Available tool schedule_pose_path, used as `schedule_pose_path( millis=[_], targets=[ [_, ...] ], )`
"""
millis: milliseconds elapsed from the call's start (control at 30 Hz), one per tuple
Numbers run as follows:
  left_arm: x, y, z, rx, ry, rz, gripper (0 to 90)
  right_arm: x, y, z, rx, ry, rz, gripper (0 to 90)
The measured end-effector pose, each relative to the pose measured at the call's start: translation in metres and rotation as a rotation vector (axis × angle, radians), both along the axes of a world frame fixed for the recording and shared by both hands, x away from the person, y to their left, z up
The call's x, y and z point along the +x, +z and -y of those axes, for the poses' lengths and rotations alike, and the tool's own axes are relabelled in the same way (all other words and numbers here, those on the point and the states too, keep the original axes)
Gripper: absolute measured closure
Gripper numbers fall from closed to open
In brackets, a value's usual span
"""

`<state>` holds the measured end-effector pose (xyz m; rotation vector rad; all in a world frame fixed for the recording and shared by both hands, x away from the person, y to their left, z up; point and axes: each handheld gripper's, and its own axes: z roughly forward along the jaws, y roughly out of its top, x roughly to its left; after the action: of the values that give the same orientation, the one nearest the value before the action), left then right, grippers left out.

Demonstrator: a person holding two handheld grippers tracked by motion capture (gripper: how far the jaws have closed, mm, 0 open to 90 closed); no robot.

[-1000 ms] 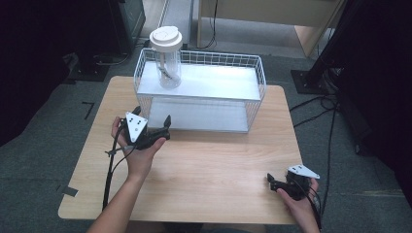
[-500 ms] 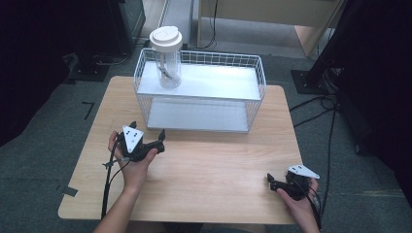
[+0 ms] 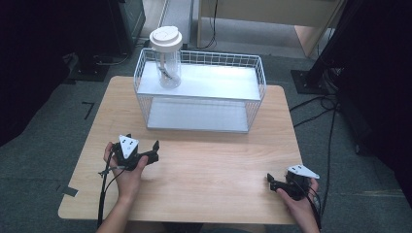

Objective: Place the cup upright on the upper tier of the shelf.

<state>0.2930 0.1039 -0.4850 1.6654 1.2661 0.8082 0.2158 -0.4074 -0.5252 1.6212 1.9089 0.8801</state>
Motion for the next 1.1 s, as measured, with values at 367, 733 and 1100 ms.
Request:
schedule_pose_path(
  millis=[367, 733, 1100],
  targets=[
    [-0.010, -0.014, -0.022, 0.064, 0.057, -0.106, 0.0, 0.000, 0.000, 0.000, -0.004, -0.001, -0.002, 12.8],
    [-0.020, -0.025, -0.047, 0.073, 0.078, -0.181, 0.0, 0.000, 0.000, 0.000, -0.009, 0.001, -0.002, 12.9],
    [-0.030, -0.030, -0.071, 0.108, 0.071, -0.247, 0.0, 0.000, 0.000, -0.001, -0.011, -0.001, -0.002, 13.0]
  ],
)
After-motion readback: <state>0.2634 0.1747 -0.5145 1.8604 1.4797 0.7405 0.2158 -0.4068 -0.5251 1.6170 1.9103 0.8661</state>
